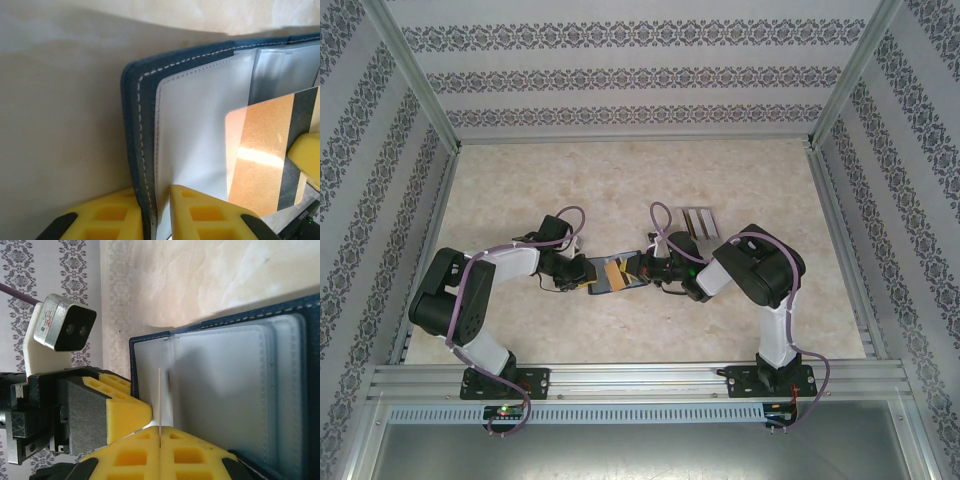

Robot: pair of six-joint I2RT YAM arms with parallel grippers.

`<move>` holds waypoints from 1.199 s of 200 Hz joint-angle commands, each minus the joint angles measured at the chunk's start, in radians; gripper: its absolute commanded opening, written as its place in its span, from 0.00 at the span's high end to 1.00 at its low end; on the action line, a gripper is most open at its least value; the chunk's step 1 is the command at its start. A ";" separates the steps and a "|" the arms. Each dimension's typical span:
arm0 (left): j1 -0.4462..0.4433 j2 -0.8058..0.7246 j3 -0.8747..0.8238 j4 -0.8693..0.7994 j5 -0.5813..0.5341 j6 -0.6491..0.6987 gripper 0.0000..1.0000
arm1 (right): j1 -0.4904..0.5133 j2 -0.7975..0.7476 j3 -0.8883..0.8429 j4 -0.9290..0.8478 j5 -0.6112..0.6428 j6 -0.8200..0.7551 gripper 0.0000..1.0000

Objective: Put the credit cards into the card holder
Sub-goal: Insert the credit card into the card slot.

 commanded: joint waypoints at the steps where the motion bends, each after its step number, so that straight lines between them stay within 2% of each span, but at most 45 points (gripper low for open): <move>1: 0.007 0.036 0.004 -0.081 -0.048 0.015 0.73 | 0.013 0.020 0.018 0.020 -0.008 -0.022 0.98; 46: 0.006 -0.038 0.001 -0.083 -0.109 0.009 0.53 | 0.021 0.056 0.057 0.039 -0.011 -0.017 0.97; 71: 0.012 -0.089 -0.017 -0.106 -0.186 -0.006 0.51 | 0.028 0.060 0.077 0.032 -0.002 -0.014 0.93; 95: 0.027 -0.113 -0.044 -0.098 -0.218 -0.042 0.59 | 0.033 0.062 0.083 0.024 0.008 -0.010 0.92; 107: 0.029 -0.119 -0.058 -0.082 -0.215 -0.052 0.71 | 0.037 0.063 0.086 0.021 0.011 -0.008 0.89; 122: 0.029 -0.118 -0.070 -0.057 -0.204 -0.055 0.82 | 0.041 0.061 0.087 0.015 0.016 -0.011 0.81; 150: 0.029 -0.083 -0.051 -0.064 -0.169 -0.033 0.99 | 0.041 0.043 0.075 -0.030 0.048 -0.029 0.82; 176: 0.028 -0.068 -0.048 -0.053 -0.150 -0.030 1.00 | 0.042 0.028 0.076 -0.081 0.067 -0.043 0.94; 240: 0.028 -0.038 -0.043 -0.043 -0.114 -0.020 1.00 | 0.053 0.049 0.092 -0.081 0.104 -0.027 1.00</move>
